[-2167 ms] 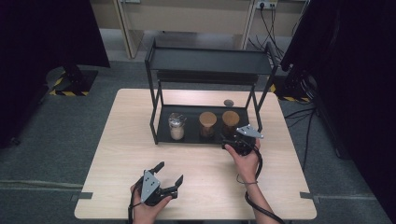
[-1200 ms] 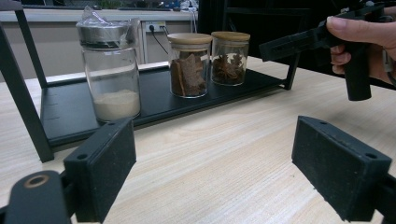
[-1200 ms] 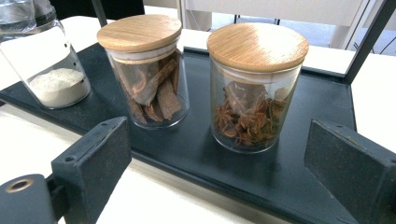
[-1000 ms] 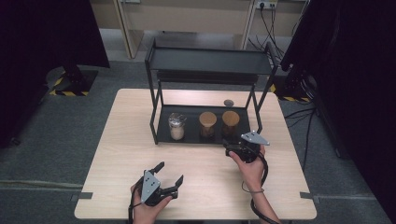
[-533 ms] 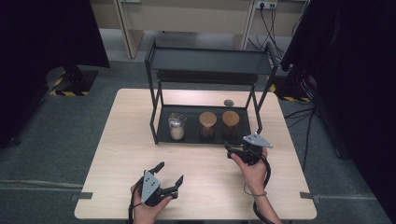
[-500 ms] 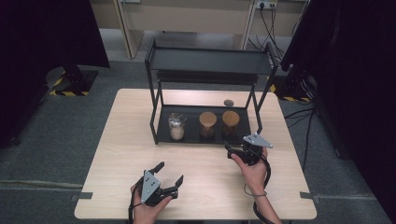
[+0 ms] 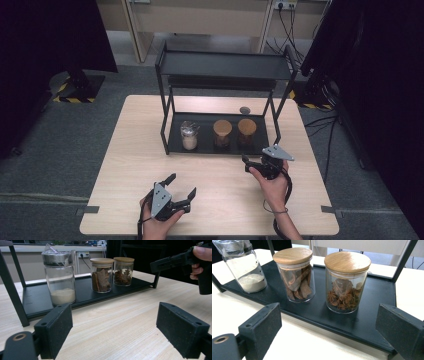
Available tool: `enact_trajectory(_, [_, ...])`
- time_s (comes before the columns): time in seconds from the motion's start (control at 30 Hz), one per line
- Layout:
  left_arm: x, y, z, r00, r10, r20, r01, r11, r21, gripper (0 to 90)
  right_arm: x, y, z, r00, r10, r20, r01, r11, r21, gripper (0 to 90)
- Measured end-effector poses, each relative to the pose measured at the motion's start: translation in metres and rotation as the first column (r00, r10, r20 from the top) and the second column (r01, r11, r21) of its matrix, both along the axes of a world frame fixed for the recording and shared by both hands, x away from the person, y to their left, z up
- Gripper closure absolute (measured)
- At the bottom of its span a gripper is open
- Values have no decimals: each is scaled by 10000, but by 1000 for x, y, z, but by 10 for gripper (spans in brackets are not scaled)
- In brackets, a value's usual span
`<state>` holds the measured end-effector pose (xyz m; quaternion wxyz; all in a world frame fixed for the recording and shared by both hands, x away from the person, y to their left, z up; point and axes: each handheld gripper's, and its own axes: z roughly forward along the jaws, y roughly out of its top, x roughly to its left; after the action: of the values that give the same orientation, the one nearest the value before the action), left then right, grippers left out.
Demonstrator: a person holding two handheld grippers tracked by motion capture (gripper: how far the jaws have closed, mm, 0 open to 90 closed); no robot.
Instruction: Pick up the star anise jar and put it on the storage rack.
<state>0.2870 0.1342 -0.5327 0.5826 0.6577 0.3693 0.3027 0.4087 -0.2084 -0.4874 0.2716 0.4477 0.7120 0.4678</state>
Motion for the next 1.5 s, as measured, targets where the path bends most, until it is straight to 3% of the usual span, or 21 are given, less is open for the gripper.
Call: enact_trajectory(1.5, [0,0,0,10000,32,35,-32,10000,-43,131,-31,-16,4,9996,225,167,-229,9995,201,67])
